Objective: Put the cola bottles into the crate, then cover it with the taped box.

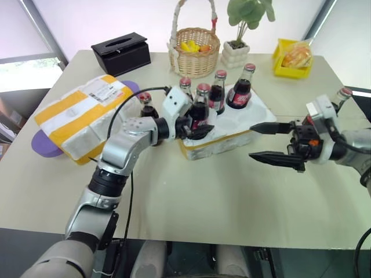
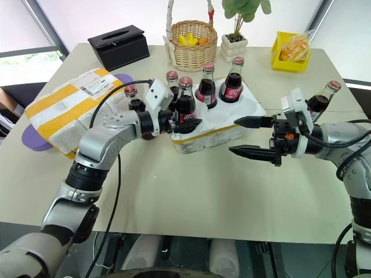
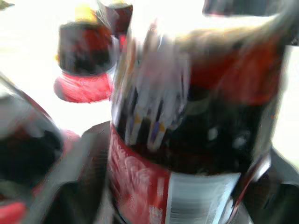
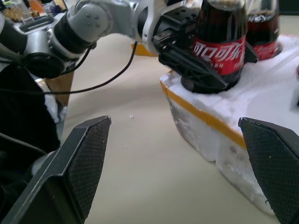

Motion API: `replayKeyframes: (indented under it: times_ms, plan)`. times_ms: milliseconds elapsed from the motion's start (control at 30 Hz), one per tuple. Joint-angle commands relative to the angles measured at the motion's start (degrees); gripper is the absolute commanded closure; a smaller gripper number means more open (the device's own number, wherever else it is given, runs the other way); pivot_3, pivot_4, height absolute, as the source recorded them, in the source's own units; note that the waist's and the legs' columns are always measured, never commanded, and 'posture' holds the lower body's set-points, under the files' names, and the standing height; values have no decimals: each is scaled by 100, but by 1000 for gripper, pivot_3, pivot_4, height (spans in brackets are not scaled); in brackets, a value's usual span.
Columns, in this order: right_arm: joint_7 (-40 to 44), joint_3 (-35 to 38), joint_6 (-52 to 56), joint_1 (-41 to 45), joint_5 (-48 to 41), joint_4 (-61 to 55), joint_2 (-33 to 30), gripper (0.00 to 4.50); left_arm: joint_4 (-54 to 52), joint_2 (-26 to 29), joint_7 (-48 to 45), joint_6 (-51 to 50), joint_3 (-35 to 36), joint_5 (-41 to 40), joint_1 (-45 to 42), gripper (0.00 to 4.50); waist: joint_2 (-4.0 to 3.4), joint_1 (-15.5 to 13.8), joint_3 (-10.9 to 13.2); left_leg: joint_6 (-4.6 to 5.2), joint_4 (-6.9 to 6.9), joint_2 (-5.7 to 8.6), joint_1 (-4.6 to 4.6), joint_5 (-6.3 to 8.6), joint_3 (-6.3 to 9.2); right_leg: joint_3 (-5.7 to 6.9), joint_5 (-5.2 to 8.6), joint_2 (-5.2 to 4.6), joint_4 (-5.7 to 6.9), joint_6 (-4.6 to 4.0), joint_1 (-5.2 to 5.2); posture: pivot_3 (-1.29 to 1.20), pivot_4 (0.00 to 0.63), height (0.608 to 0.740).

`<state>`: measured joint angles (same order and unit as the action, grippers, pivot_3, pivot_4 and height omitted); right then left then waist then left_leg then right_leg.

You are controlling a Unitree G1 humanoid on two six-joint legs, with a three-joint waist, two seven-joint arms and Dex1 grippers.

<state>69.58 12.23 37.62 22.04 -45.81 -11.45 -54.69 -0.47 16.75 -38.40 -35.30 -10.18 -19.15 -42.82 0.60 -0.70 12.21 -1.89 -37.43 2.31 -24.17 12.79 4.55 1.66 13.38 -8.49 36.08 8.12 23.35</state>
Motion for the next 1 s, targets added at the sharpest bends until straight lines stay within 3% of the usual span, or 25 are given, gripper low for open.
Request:
replayKeyframes:
  times_ms: [33, 333, 600, 867, 1000]
  plan:
    - [66, 240, -132, 92, -5, -3, -59, 0, -67, -52, 156, 137, 230, 13, 107, 64, 0, 1, 0, -1, 0, 0, 0, 0, 0, 0, -1, 0, 0, 1, 0, 0, 150, 740]
    - [186, 157, -204, 141, 87, 77, -72, 0, -644, 74, 221, -157, 447, -168, 269, 64, 0, 15, 0, -1, 1, 0, 2, -1, 0, 0, -1, 0, 1, 1, -1, 0, 150, 740]
    - [307, 52, -233, 164, 161, 117, -12, 0, -2130, 910, -45, -1072, 1164, -1170, 451, 64, 0, 23, 0, -1, 7, -1, 2, -1, 1, -1, 0, 1, -1, 0, 2, 0, 150, 740]
    - [449, -137, -319, 353, 298, 349, 95, 0, -3223, 2127, -736, -1746, 2071, -2654, 990, 64, 0, 44, 0, -1, 11, -3, 3, -1, 2, -1, 1, 3, 0, -1, 4, 0, 150, 740]
    - [516, -199, -346, 460, 351, 453, 126, 0, -3230, 2453, -359, -1654, 2470, -2567, 1176, 64, 0, 35, 0, -1, 9, -3, 5, -1, 2, -1, 0, 4, 0, -2, 2, 0, 150, 740]
